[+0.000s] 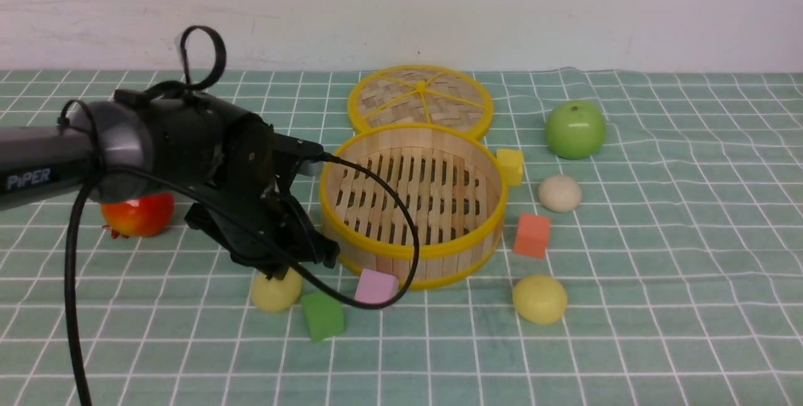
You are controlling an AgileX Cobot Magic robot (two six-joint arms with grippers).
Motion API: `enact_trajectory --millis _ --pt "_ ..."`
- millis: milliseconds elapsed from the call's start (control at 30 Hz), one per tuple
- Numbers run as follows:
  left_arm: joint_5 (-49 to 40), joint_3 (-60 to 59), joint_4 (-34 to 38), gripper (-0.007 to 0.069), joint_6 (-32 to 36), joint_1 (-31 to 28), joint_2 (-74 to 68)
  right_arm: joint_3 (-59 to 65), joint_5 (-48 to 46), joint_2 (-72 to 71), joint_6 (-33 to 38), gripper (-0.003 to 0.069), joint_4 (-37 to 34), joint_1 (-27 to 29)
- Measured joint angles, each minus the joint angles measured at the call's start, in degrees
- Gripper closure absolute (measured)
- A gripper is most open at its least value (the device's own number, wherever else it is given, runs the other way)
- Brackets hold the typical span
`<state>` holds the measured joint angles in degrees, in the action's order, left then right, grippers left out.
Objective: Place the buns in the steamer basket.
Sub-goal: Use the left arm to put the steamed stuffed bun into the steamer
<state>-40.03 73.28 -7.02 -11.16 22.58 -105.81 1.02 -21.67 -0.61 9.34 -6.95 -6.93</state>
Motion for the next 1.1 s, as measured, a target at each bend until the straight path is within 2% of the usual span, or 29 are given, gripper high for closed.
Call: enact_trajectory --millis 233,400,600,833,933,1067,1100 --pt "-0.9 1.2 3.2 0.0638 1.8 1.3 7.9 0.0 0.0 0.0 0.0 0.0419 0.0 0.0" --pt "0.3 4.8 8.5 0.0638 7.8 3.1 10.4 0.0 0.0 0.0 0.0 0.0419 0.0 0.0" --pt "10.0 6.4 11.8 0.0638 14.3 5.9 6.1 0.0 0.0 0.0 0.0 0.0419 0.0 0.0" --pt "17.4 6.5 12.0 0.0638 14.6 5.8 -2.5 0.0 0.0 0.0 0.0 0.0419 0.0 0.0" --pt "17.6 6.5 12.0 0.0636 14.6 5.8 -4.5 0.0 0.0 0.0 0.0 0.0419 0.0 0.0" --pt "17.8 6.5 12.2 0.0585 14.6 5.8 -5.2 0.0 0.0 0.0 0.0 0.0419 0.0 0.0" --pt "17.9 6.5 12.7 0.0541 14.6 5.8 -5.2 0.0 0.0 0.0 0.0 0.0419 0.0 0.0"
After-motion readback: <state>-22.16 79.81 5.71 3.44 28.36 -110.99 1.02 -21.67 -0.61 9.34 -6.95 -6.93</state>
